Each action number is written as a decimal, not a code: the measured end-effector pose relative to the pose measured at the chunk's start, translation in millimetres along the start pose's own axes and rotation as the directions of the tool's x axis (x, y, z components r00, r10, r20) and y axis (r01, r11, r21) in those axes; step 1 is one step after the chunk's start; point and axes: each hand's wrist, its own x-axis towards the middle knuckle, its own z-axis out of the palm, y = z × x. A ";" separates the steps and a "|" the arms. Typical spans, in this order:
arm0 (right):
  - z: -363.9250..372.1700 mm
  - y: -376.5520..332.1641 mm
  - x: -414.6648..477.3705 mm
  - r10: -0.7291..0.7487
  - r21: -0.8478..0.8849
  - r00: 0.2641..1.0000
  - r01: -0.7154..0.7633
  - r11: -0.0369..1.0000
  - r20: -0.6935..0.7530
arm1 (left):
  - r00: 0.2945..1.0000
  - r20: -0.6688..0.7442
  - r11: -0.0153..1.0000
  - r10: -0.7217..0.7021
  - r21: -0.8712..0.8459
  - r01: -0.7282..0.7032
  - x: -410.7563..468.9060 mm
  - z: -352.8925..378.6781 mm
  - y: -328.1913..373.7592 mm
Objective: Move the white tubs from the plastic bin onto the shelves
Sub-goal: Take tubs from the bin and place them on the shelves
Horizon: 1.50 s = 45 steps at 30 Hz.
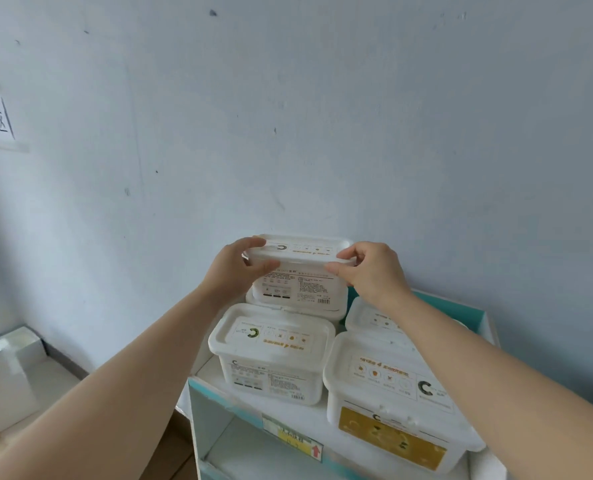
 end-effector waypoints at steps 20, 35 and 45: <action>-13.8 -32.2 -78.7 -0.084 -0.520 0.996 0.059 0.852 -0.026 | 0.950 0.091 0.771 0.297 0.564 -0.295 -51.6 -18.5 13.2; -92.0 7.9 -332.3 0.096 -0.689 0.979 -0.197 0.697 -0.182 | 0.662 0.519 0.639 0.540 0.259 -0.724 -245.9 84.1 43.3; -199.6 75.7 -528.1 0.437 -0.640 0.843 -0.528 0.559 -0.313 | 0.454 0.713 0.614 0.534 0.042 -0.789 -407.4 208.8 101.0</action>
